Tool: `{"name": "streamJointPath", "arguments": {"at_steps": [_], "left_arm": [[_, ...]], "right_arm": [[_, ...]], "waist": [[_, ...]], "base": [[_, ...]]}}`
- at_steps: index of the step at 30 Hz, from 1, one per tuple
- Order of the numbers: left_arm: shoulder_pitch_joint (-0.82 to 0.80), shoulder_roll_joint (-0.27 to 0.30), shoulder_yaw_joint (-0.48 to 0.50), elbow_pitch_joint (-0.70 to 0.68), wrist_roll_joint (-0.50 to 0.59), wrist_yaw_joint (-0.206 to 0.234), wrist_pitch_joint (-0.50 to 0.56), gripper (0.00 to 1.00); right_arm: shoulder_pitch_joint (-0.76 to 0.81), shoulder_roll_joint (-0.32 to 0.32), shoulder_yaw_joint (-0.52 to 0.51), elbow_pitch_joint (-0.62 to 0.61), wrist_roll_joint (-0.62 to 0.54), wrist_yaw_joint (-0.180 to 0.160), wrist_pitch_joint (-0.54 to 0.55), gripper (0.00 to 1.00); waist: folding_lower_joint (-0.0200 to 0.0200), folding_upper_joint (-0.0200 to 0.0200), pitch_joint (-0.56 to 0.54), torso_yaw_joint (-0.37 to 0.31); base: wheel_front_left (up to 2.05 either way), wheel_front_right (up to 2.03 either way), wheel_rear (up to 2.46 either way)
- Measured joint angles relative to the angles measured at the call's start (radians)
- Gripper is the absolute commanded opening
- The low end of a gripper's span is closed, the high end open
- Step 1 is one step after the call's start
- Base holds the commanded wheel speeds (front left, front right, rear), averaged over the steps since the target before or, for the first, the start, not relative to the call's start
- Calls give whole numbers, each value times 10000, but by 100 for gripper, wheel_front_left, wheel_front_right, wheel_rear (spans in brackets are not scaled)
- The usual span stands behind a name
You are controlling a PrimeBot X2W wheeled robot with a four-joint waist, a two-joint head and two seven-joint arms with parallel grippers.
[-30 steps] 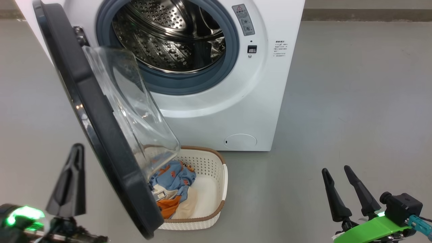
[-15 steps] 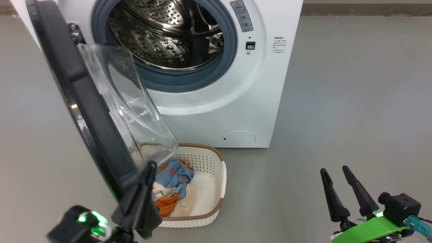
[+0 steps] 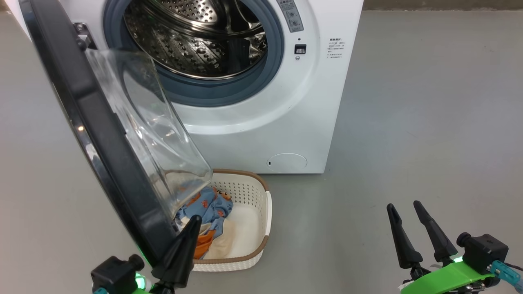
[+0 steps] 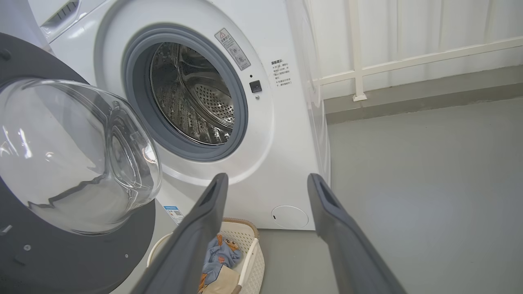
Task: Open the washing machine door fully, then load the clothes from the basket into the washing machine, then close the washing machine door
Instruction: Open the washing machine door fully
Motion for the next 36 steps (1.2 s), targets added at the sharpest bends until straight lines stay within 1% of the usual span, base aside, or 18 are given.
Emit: {"name": "streamJointPath", "arguments": {"at_steps": [8,18,23,28,31,36], "left_arm": [[-81,-10,31,305,-138,0,-123,0],[-76,77,119,357,-153,29,-113,0],[-34,245,251,297,-182,105,-17,0],[70,378,485,249,-255,314,6,0],[75,598,568,230,-221,380,67,0],[71,640,732,291,-222,533,117,0]], "right_arm": [[1,10,-8,90,-10,0,0,100],[1,-13,25,178,21,0,0,100],[1,-12,35,182,23,0,0,100],[1,6,29,180,23,0,0,100],[1,21,29,188,23,0,0,100],[-7,132,29,211,19,0,0,100]], "waist": [[0,1,-58,161],[0,1,-158,875],[0,1,-209,1296],[0,1,-215,1682],[0,1,-195,1897],[0,1,-141,2225]], "base": [[0,0,0],[0,0,0],[0,0,0],[0,0,0],[0,0,0],[0,0,0]]}}
